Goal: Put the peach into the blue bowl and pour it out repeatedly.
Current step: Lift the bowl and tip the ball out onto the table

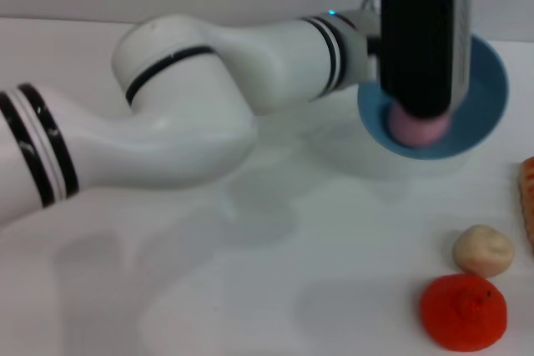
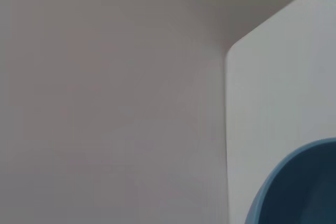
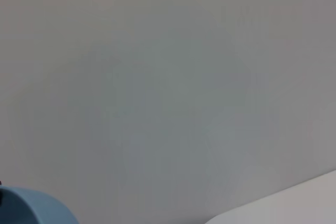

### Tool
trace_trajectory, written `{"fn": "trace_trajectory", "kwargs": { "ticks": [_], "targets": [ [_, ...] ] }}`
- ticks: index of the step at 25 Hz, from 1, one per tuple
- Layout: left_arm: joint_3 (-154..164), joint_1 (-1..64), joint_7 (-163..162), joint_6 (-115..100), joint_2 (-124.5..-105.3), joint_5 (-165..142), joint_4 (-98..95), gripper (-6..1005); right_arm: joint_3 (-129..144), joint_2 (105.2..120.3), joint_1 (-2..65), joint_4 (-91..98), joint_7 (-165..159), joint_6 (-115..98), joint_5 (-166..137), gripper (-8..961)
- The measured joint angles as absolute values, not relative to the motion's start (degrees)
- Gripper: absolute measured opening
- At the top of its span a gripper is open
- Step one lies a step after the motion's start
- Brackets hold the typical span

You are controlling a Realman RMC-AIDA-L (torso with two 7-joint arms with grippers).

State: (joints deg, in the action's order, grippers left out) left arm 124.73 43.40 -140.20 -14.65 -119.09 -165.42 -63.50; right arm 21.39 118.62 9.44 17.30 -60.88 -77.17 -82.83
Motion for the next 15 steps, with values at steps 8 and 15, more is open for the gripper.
{"fn": "trace_trajectory", "kwargs": {
  "ticks": [8, 15],
  "targets": [
    [129.3, 36.6, -118.0, 5.3, -119.08, -165.5, -62.9, -1, 21.2, 118.62, 9.8, 16.5, -60.8, -77.3, -82.8, 564],
    [132.8, 33.6, -108.9, 24.1, -119.08, -164.7, -56.1, -2, 21.0, 118.59, 10.4, 16.5, -60.8, -77.3, -82.9, 563]
  ]
}}
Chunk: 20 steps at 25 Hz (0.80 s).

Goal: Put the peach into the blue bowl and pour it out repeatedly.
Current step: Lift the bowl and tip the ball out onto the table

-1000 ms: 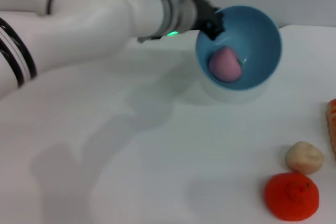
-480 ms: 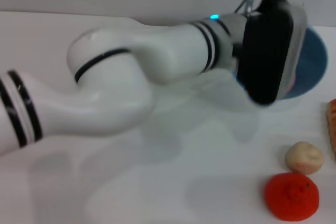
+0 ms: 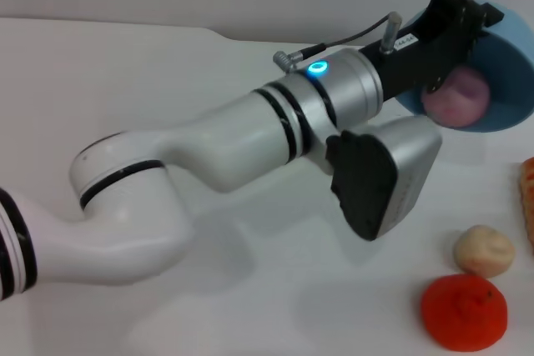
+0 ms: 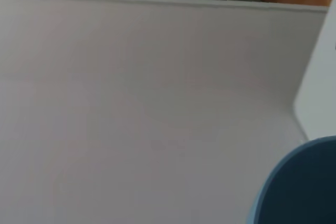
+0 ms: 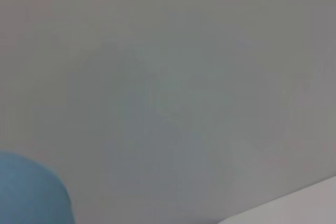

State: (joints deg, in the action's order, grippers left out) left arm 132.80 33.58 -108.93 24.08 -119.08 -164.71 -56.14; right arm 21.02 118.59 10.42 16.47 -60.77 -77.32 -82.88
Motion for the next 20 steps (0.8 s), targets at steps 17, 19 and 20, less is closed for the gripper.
{"fn": "trace_trajectory", "kwargs": {
  "ticks": [17, 19, 20],
  "targets": [
    [137.4, 34.0, -114.7, 29.2, -119.09, -142.4, -53.9, -1, 21.2, 118.55, 11.0, 16.3, -61.1, -77.2, -83.0, 565],
    [137.3, 35.3, -118.7, 28.1, -119.11, -133.3, -53.0, -1, 21.4, 118.50, 11.0, 16.3, -62.3, -77.3, -83.2, 562],
    [137.0, 35.5, -119.9, 27.8, -119.08, -130.7, -52.8, -1, 21.6, 118.44, 11.0, 16.5, -63.6, -77.3, -83.4, 560]
  ]
}}
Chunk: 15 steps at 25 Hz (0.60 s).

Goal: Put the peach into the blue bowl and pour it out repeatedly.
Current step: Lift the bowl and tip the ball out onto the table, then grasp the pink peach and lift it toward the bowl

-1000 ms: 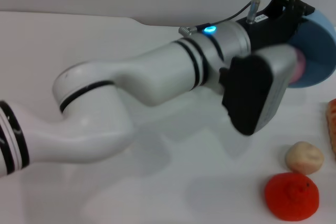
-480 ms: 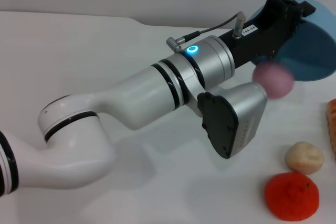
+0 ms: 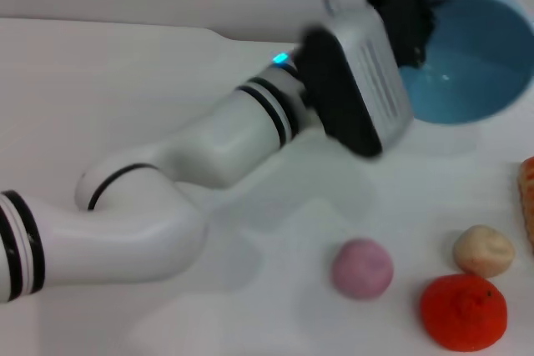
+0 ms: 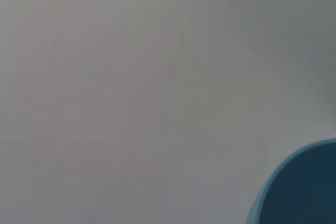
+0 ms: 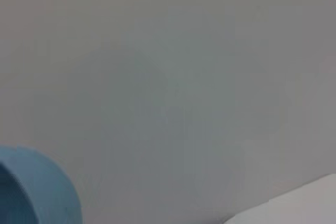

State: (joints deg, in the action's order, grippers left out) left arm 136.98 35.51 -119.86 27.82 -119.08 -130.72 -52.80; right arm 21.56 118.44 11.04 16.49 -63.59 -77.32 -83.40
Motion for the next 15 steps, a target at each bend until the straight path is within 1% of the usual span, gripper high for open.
{"fn": "trace_trajectory", "kwargs": {
  "ticks": [4, 6, 12, 15],
  "targets": [
    [132.8, 35.8, -128.9, 25.6, -118.84, -114.9, -52.4, -2, 22.7, 118.21, 11.5, 19.1, -70.7, -78.0, -87.6, 549],
    [129.3, 35.9, -132.4, 21.1, -118.63, -111.3, -52.2, -2, 23.7, 118.21, 12.2, 22.3, -76.3, -79.2, -93.0, 543],
    [114.0, 36.1, -141.1, 2.4, -118.54, -105.8, -51.2, -1, 25.9, 118.20, 17.0, 31.4, -96.3, -81.8, -109.4, 527],
    [111.5, 35.6, -145.4, 0.4, -118.30, -103.9, -50.6, -1, 28.9, 118.18, 20.0, 33.6, -101.9, -83.2, -113.8, 519]
  ]
}}
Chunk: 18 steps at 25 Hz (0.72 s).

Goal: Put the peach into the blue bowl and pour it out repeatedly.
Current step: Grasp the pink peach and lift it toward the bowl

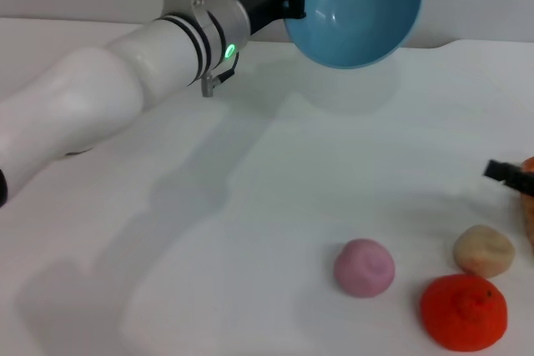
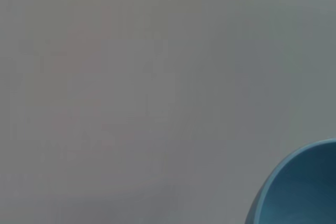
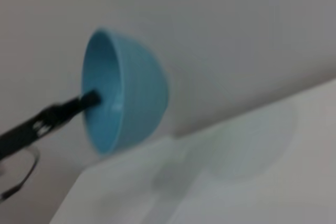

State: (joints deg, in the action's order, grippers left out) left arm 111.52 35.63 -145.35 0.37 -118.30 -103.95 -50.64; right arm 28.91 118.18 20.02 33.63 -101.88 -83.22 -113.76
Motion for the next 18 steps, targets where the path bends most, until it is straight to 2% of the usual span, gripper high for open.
{"fn": "trace_trajectory", "kwargs": {
  "ticks": [9, 18],
  "targets": [
    [114.7, 36.0, -146.4, -2.5, -118.54, -103.9, -49.6, -2, 38.0, 118.41, 32.2, 29.6, -111.6, -80.0, -127.4, 495],
    [114.9, 36.1, -146.4, -2.3, -118.56, -103.6, -49.3, -2, 44.6, 118.76, 36.3, 21.4, -111.9, -74.0, -129.8, 471]
  ]
}}
